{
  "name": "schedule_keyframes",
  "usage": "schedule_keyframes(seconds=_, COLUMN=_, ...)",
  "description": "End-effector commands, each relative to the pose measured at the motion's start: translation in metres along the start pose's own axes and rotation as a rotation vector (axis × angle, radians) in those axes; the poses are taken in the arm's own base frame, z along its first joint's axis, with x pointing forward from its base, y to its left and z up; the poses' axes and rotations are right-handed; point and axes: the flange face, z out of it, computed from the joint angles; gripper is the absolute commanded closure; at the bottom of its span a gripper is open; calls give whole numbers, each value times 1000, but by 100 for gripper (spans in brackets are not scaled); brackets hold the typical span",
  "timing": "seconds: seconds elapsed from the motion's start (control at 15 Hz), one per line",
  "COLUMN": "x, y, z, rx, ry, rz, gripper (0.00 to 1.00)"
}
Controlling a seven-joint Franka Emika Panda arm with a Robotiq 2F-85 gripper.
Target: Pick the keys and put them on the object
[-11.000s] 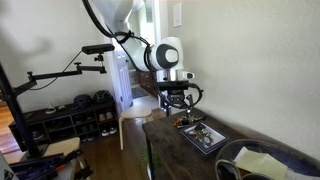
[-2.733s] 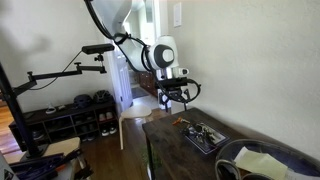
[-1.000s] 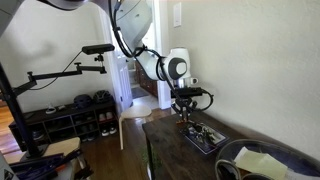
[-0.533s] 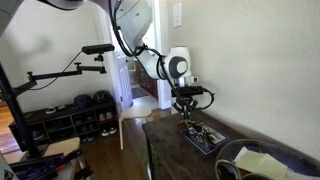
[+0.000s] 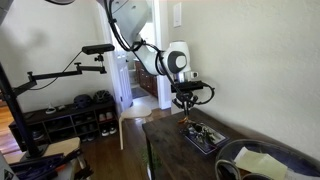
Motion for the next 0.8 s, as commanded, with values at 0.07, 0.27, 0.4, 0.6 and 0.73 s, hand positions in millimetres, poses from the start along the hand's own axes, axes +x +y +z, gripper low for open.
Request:
schedule_keyframes(seconds=0.07, x=-13, y=-11, z=-39, rx=-35, ry=-7, rz=6, gripper=93)
schedule_keyframes(seconds=0.27, x=-14, y=-10, z=-43, rx=-32, ry=1, rz=4, gripper=63)
schedule_keyframes(seconds=0.4, x=-15, y=-7, z=-38, rx=-29, ry=-3, rz=4, gripper=53)
schedule_keyframes(seconds=0.6, x=-16, y=-2, z=-29, rx=-18, ry=-5, rz=10, gripper=32)
schedule_keyframes(seconds=0.73, x=-16, y=1, z=-21, rx=-8, ry=-8, rz=12, gripper=19)
